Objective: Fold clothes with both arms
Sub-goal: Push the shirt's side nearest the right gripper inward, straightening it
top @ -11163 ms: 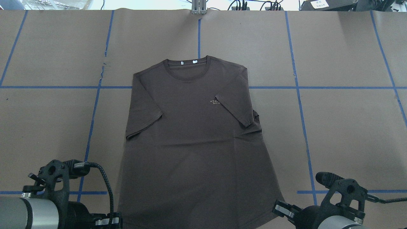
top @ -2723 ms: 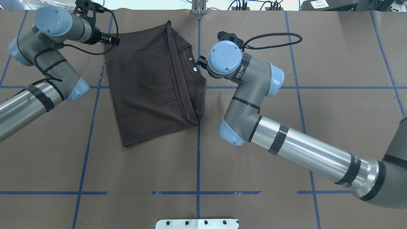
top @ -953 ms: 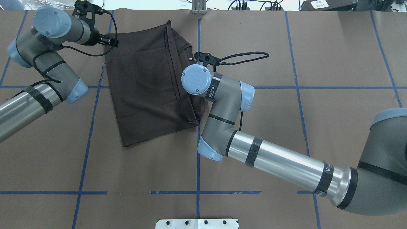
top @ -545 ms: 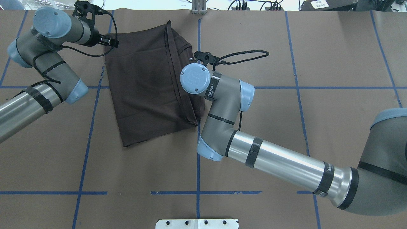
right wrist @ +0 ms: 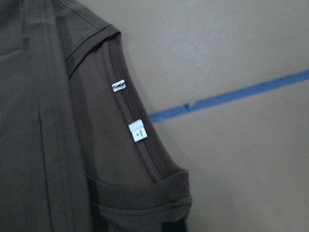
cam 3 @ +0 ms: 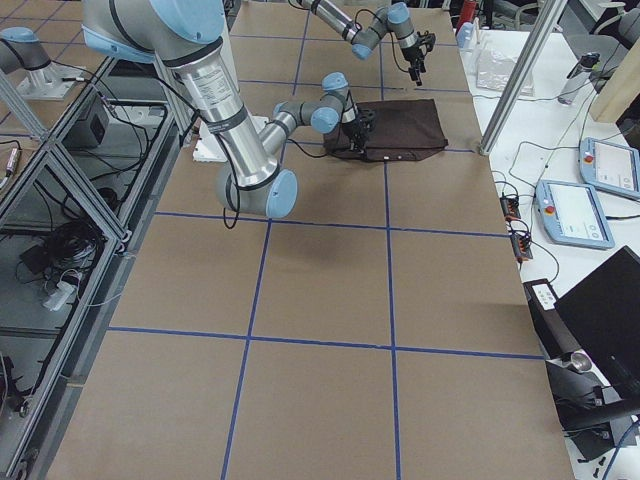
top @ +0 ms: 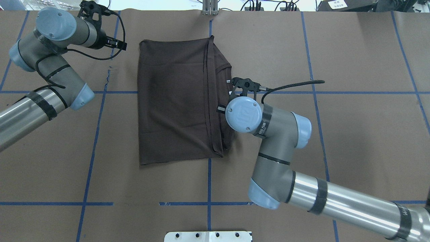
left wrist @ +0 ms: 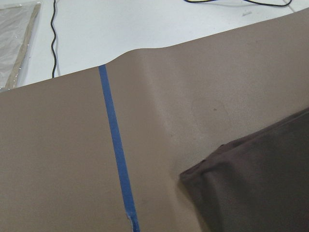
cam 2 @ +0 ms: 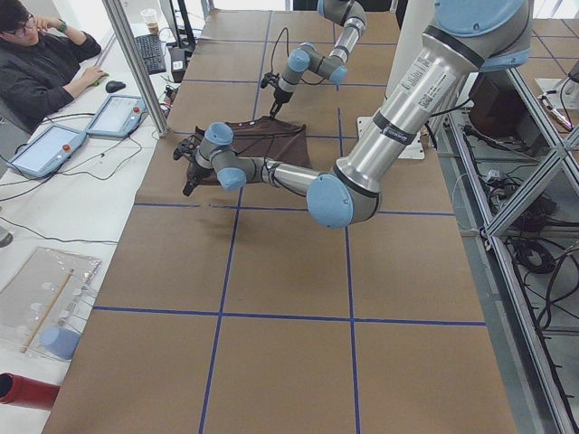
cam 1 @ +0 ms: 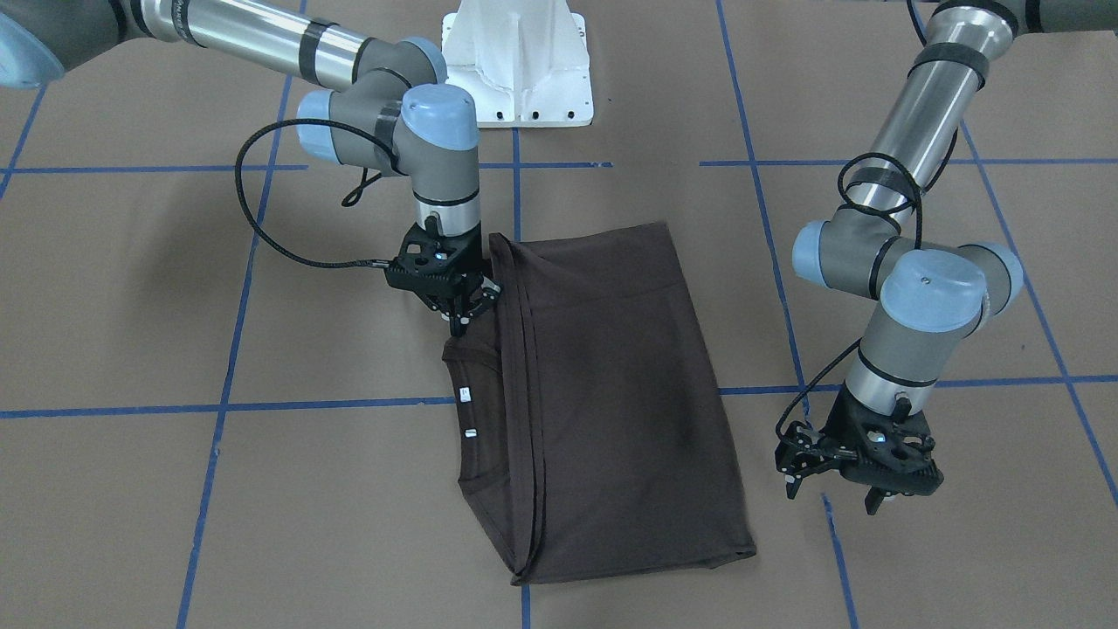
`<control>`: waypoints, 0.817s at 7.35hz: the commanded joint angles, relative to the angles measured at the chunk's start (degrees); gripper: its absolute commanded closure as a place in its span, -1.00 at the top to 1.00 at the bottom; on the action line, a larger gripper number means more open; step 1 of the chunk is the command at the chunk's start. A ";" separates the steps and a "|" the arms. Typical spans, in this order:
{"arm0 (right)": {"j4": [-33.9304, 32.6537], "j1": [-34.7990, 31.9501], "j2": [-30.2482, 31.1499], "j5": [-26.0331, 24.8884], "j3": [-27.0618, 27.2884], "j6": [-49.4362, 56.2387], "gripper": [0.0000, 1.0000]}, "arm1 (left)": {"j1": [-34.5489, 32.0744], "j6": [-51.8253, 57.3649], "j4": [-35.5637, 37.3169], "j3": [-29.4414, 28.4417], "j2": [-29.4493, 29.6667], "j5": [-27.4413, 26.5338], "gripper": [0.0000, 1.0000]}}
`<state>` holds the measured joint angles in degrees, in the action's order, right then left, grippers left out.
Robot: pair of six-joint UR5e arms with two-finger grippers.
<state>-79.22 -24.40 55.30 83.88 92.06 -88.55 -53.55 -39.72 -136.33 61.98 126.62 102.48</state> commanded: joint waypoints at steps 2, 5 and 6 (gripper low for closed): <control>0.03 6.47 17.01 -4.34 16.38 -0.13 -1.00 | 0.02 -0.01 -0.07 0.60 0.03 0.00 1.00; 0.12 6.56 18.36 -4.08 16.39 0.49 -1.00 | 0.02 -0.01 -0.07 1.04 0.03 0.09 1.00; 0.04 6.65 18.01 -4.42 16.48 0.75 0.98 | 0.02 -0.01 0.01 1.04 0.03 0.17 1.00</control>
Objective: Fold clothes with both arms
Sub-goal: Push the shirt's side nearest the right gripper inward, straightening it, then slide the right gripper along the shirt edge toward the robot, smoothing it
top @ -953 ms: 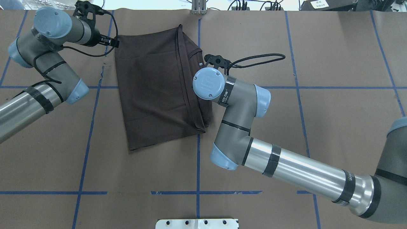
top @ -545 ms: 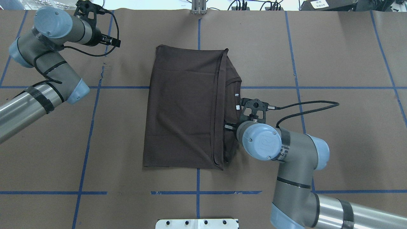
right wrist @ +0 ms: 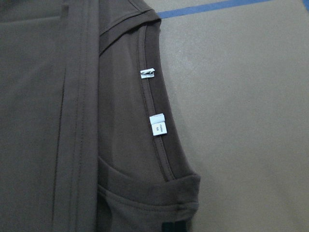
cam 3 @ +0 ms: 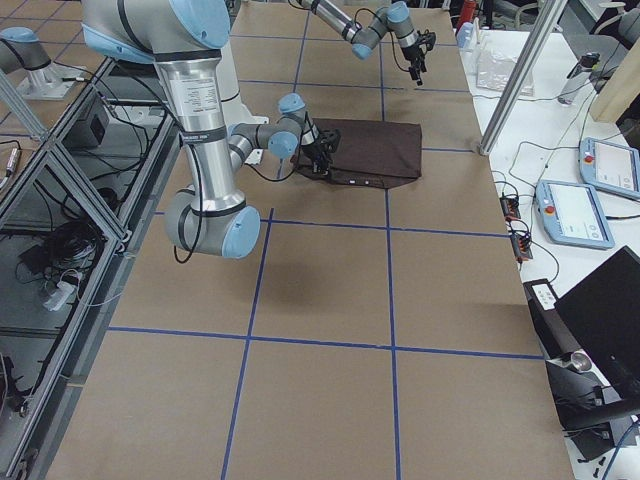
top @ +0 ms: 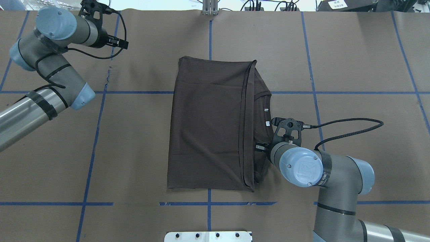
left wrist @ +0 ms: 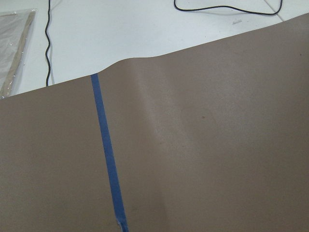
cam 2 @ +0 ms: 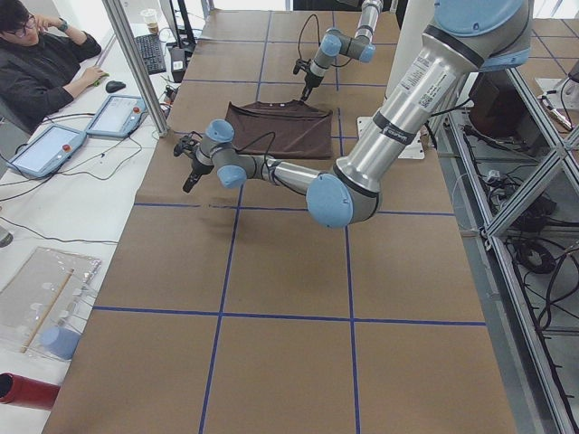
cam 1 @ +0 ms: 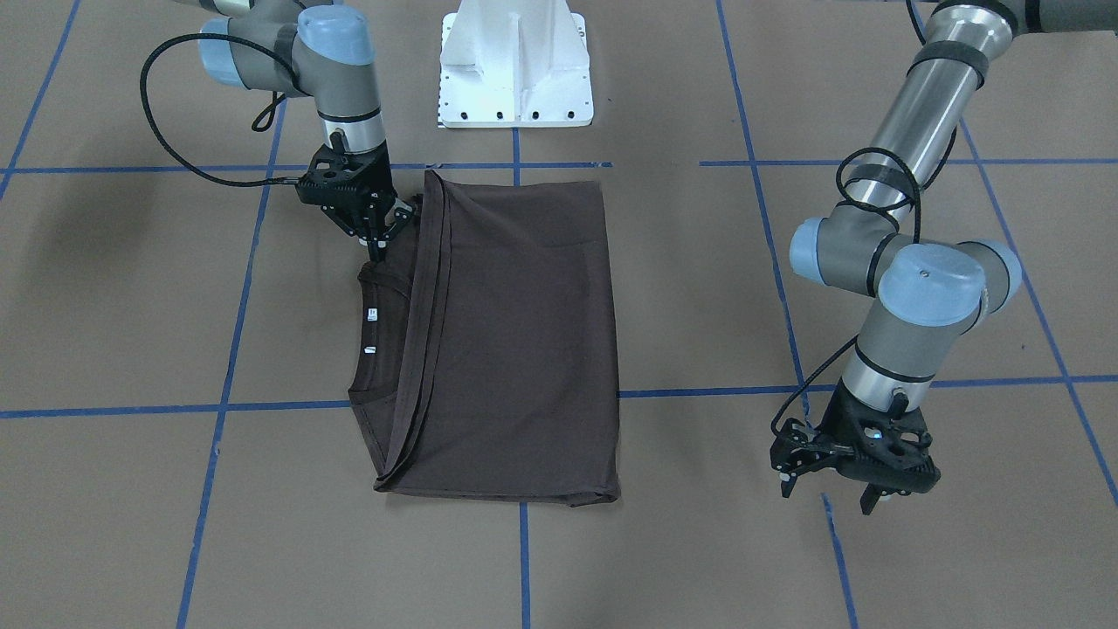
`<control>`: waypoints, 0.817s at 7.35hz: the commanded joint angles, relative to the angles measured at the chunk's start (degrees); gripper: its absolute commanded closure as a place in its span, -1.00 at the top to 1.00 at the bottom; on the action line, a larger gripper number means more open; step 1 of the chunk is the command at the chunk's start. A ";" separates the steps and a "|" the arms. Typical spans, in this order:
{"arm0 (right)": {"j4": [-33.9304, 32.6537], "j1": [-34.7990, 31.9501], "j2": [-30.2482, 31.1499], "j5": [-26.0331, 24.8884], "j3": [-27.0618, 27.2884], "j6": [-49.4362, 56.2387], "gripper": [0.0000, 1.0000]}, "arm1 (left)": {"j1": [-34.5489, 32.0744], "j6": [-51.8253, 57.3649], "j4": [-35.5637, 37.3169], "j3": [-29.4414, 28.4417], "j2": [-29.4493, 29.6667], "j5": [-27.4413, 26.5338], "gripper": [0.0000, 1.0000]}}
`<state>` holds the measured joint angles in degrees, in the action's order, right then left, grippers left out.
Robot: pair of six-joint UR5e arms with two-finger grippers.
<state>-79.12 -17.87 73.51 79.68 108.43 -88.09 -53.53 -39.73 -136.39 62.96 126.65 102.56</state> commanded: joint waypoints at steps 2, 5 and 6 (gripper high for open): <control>-1.03 0.72 -0.47 0.13 3.69 5.10 1.00 | 0.00 0.00 0.07 0.67 0.00 0.10 1.00; -1.65 10.80 -0.99 -7.56 5.82 7.56 1.00 | 0.00 0.00 0.16 0.67 -0.09 0.10 1.00; -1.91 13.27 -0.82 -8.56 6.69 8.71 0.78 | 0.09 0.00 0.16 0.67 -0.09 0.10 1.00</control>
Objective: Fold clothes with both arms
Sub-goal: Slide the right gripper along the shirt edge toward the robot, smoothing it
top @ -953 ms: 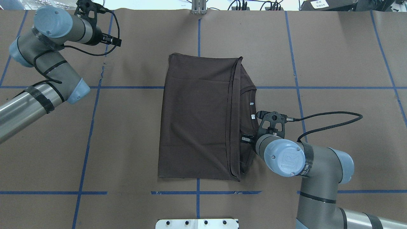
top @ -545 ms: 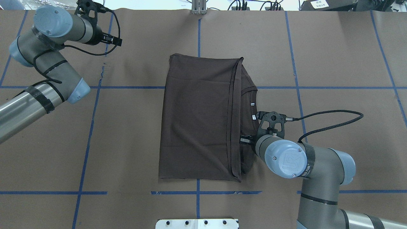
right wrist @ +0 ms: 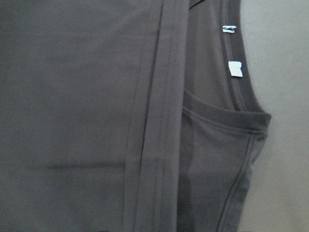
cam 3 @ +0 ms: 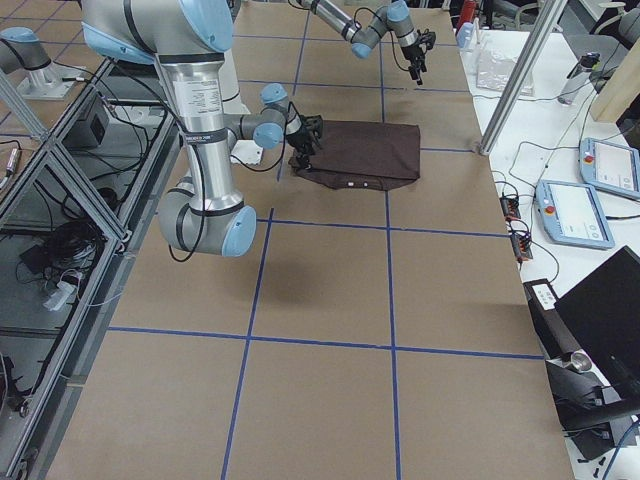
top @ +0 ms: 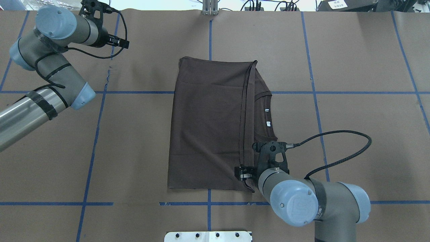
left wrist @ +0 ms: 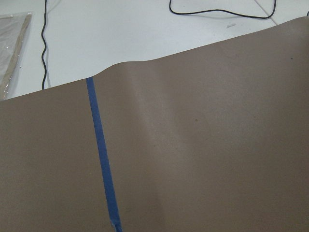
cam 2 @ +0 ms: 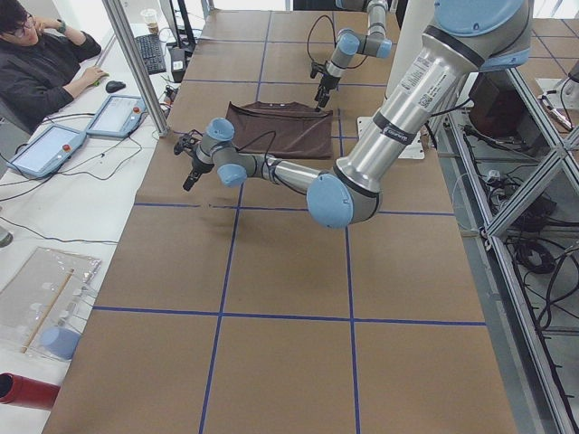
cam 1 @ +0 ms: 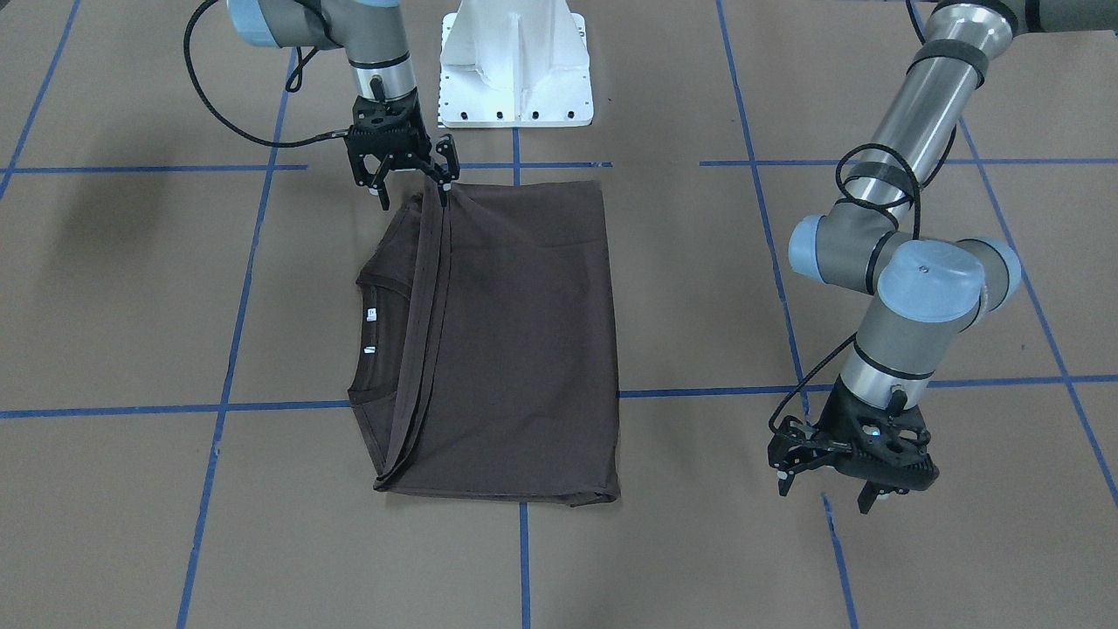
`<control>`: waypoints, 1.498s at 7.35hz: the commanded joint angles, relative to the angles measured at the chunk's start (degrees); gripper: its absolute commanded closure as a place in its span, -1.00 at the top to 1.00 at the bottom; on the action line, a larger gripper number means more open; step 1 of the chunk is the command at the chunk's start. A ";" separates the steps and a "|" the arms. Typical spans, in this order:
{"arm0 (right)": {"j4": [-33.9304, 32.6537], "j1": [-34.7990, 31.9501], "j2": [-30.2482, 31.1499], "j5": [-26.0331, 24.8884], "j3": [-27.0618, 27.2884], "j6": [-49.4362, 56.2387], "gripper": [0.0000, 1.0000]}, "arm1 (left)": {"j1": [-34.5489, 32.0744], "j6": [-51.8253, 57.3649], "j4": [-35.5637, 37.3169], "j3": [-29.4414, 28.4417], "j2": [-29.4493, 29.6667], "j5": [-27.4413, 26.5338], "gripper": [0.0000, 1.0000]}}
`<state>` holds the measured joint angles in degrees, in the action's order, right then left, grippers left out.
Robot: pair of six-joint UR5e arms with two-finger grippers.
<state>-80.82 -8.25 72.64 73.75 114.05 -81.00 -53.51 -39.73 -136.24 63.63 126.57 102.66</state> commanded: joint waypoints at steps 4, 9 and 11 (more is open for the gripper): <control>-0.48 6.49 0.92 -6.77 1.53 6.99 -0.41 | 0.24 0.00 -0.08 -0.08 -0.09 0.00 1.00; -0.57 6.49 2.24 -9.15 1.70 6.65 -1.00 | 0.33 0.00 -0.08 0.01 -0.36 0.00 1.00; -0.48 6.58 8.00 -9.15 4.50 2.90 -1.00 | 0.33 0.00 -0.08 0.01 -0.36 0.00 1.00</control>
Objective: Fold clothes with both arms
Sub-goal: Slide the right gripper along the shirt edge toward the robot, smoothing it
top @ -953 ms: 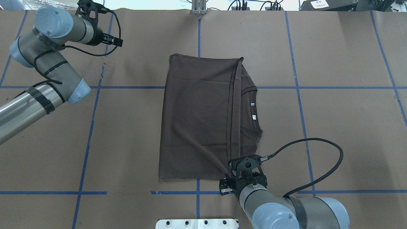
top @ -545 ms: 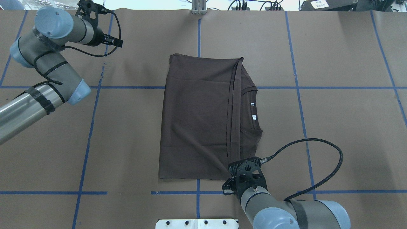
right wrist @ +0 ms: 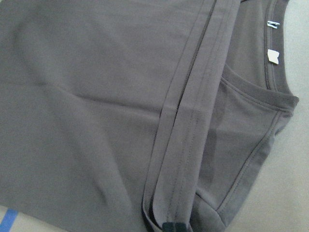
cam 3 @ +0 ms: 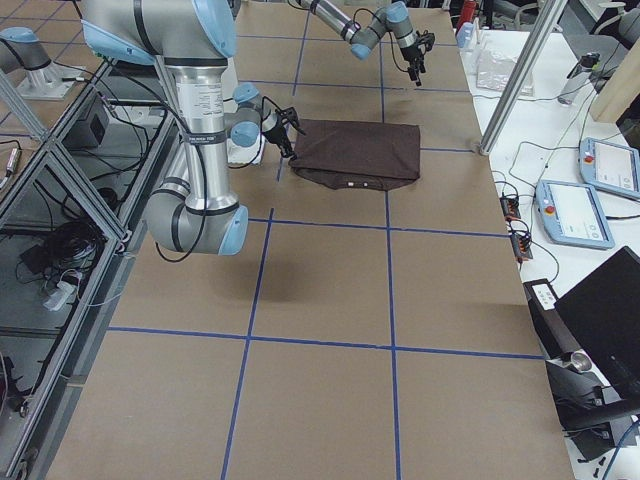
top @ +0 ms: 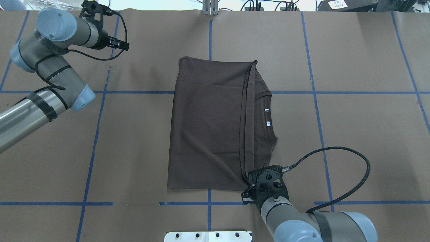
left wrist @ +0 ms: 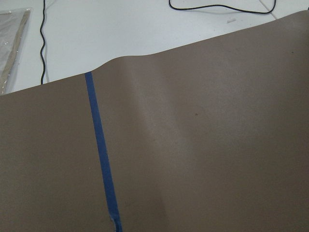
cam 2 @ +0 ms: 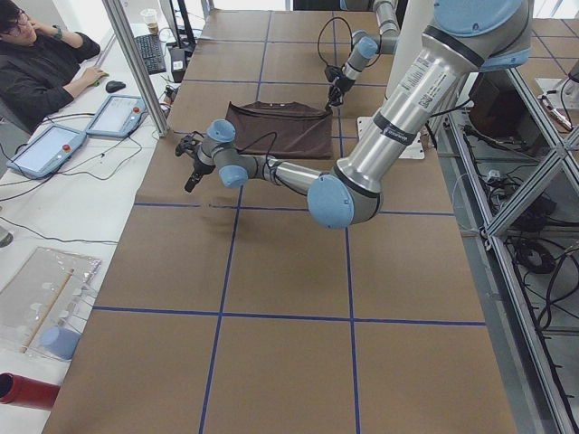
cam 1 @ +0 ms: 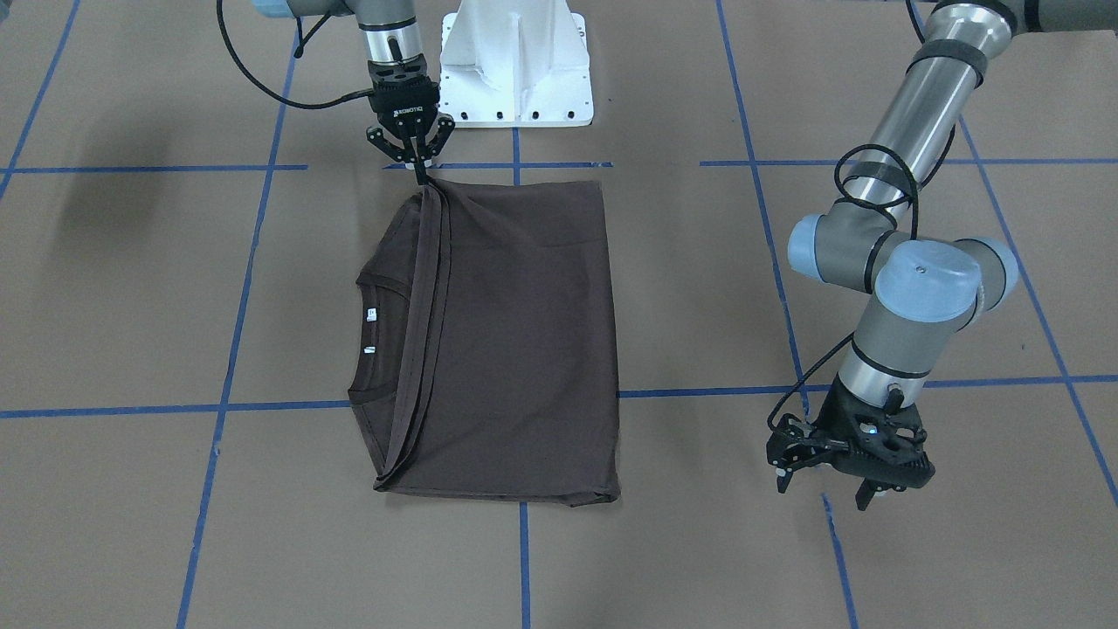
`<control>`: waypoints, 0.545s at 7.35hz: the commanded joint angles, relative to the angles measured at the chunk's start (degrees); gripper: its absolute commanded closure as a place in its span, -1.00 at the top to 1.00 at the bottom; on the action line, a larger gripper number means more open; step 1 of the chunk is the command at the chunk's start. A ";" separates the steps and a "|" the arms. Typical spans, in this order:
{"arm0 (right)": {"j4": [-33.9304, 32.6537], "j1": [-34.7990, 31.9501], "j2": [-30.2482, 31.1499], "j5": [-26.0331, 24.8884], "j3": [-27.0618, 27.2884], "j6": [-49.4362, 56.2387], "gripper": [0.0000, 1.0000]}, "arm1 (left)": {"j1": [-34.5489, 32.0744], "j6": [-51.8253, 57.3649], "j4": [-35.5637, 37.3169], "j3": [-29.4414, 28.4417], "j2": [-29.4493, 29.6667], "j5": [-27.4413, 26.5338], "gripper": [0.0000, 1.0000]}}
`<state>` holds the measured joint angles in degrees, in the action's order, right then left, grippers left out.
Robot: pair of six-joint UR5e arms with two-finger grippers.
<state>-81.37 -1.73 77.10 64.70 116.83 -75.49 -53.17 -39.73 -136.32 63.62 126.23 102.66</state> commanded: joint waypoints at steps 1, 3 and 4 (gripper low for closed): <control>0.16 1.11 5.15 -0.28 2.43 -5.60 -1.00 | 0.00 0.00 0.00 0.01 -0.02 0.00 1.00; 0.07 3.13 5.78 -1.42 2.26 -11.67 -1.00 | 0.09 0.00 0.00 0.01 -0.11 0.00 1.00; 0.07 3.22 5.70 -1.51 2.17 -12.13 -0.23 | 0.09 -0.09 0.00 0.01 -0.11 0.00 1.00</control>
<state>-81.29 1.00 82.62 63.47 119.02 -85.69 -53.10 -39.74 -136.32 63.63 126.14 102.66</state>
